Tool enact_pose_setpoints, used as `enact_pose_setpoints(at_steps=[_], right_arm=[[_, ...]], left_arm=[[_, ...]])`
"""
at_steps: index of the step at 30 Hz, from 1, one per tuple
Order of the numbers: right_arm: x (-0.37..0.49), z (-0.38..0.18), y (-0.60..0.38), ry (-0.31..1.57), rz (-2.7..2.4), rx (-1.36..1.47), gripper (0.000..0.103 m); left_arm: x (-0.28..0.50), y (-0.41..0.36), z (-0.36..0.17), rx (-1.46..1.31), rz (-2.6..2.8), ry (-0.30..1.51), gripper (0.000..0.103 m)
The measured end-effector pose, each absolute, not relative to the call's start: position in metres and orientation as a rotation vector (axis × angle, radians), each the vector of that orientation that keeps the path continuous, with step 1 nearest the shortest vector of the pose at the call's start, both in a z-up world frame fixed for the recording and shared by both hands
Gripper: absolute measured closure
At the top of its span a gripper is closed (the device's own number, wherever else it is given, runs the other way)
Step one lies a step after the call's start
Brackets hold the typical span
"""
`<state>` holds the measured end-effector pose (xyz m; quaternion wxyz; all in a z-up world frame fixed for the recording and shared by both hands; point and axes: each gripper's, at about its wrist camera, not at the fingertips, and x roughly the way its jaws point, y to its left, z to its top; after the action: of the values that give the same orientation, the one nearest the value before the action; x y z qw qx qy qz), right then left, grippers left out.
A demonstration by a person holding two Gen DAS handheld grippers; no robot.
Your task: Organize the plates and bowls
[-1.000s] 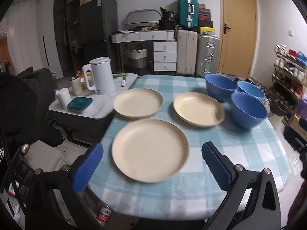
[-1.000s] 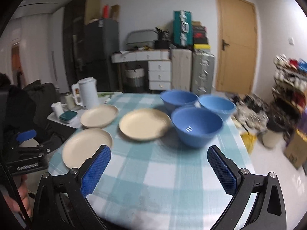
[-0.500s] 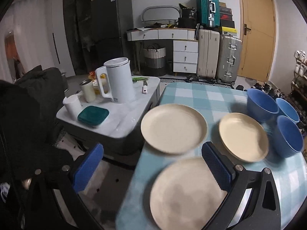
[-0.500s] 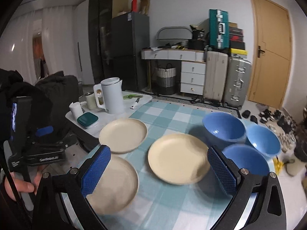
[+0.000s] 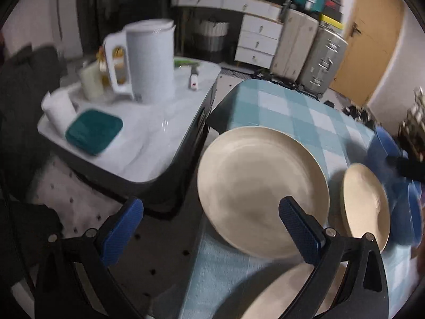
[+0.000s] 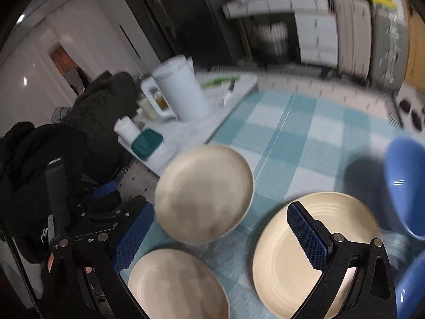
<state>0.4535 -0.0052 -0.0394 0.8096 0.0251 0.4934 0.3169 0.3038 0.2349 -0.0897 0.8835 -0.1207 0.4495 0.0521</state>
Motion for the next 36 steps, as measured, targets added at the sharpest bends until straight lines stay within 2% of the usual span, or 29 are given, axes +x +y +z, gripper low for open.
enact_pose_setpoints(at_steps=[4, 6, 18, 20, 21, 26, 27, 28, 32, 34, 36], right_arm=[[0.485, -0.077, 0.015, 1.189, 0.668, 0.055, 0.002], [0.495, -0.093, 0.024, 1.228, 0.673, 0.047, 0.005], [0.517, -0.139, 0.049, 1.310, 0.658, -0.006, 0.006], [0.517, -0.143, 0.050, 1.325, 0.659, -0.005, 0.017], [0.518, -0.147, 0.050, 1.344, 0.661, 0.000, 0.025], [0.518, -0.152, 0.048, 1.357, 0.640, 0.006, 0.039], [0.518, -0.151, 0.047, 1.352, 0.635, 0.009, 0.045], [0.519, -0.151, 0.046, 1.356, 0.629, 0.013, 0.055], [0.517, -0.152, 0.043, 1.356, 0.608, 0.003, 0.069], [0.515, -0.152, 0.041, 1.344, 0.592, -0.023, 0.081], [0.515, -0.153, 0.036, 1.336, 0.576, -0.025, 0.089]], left_arm=[[0.325, 0.245, -0.111, -0.302, 0.114, 1.048, 0.001], [0.330, 0.247, -0.116, -0.308, 0.102, 1.048, 0.002], [0.350, 0.265, -0.135, -0.390, 0.057, 1.083, 0.002], [0.351, 0.266, -0.138, -0.398, 0.043, 1.089, 0.002], [0.351, 0.266, -0.139, -0.399, 0.038, 1.095, 0.002], [0.352, 0.268, -0.142, -0.420, 0.031, 1.100, 0.002], [0.352, 0.269, -0.141, -0.421, 0.031, 1.099, 0.002], [0.351, 0.270, -0.141, -0.426, 0.026, 1.096, 0.002], [0.350, 0.273, -0.140, -0.457, 0.012, 1.091, 0.003], [0.350, 0.273, -0.140, -0.459, 0.004, 1.091, 0.011], [0.349, 0.272, -0.142, -0.459, 0.003, 1.098, 0.018]])
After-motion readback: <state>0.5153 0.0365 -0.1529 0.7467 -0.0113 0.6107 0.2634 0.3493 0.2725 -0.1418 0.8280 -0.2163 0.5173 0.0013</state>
